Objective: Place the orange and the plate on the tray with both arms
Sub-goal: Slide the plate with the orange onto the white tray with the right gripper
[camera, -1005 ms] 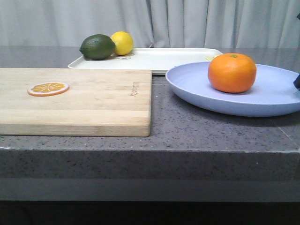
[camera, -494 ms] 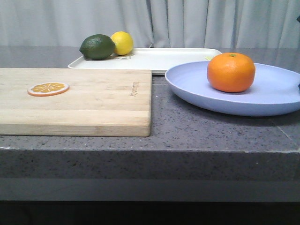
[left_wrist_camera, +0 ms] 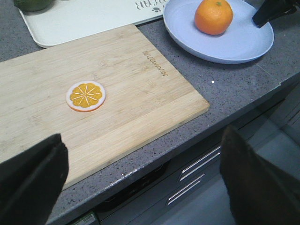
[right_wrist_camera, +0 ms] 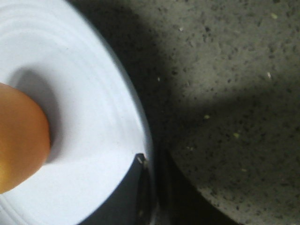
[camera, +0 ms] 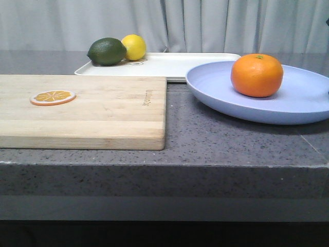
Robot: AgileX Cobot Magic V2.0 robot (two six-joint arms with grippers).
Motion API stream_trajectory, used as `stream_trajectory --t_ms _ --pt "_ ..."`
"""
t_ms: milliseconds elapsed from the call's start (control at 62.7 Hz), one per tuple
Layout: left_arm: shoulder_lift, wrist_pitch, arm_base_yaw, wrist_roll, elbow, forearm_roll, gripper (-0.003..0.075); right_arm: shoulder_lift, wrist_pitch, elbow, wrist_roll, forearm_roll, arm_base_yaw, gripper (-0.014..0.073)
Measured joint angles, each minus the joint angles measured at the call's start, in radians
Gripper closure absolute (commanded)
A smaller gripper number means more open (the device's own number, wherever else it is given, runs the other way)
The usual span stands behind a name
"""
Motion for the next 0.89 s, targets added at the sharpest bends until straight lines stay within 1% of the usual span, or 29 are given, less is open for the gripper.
stream_trajectory --t_ms 191,351,479,606,702,813,893 --pt "0.000 0.000 0.000 0.000 0.000 0.000 0.0079 0.000 0.009 0.000 0.000 0.000 0.000 0.0661" --pt "0.000 0.000 0.000 0.000 0.000 0.000 0.0079 0.000 0.066 -0.005 0.002 -0.006 0.000 0.0661" --pt "0.000 0.000 0.000 0.000 0.000 0.000 0.0079 0.000 0.121 -0.049 0.025 -0.015 0.000 0.0661" --pt "0.000 0.000 0.000 0.000 0.000 0.000 0.0079 0.000 0.133 -0.136 0.073 -0.018 0.026 0.0661" --pt "0.000 0.000 0.000 0.000 0.000 0.000 0.0079 0.011 0.135 -0.212 0.114 -0.020 0.065 0.0661" --pt "0.000 0.000 0.000 0.000 0.000 0.000 0.0079 0.049 0.139 -0.323 0.172 -0.022 0.120 0.0661" --pt "0.000 0.000 0.000 0.000 0.000 0.000 0.0079 0.095 0.146 -0.428 0.237 -0.045 0.166 0.0661"
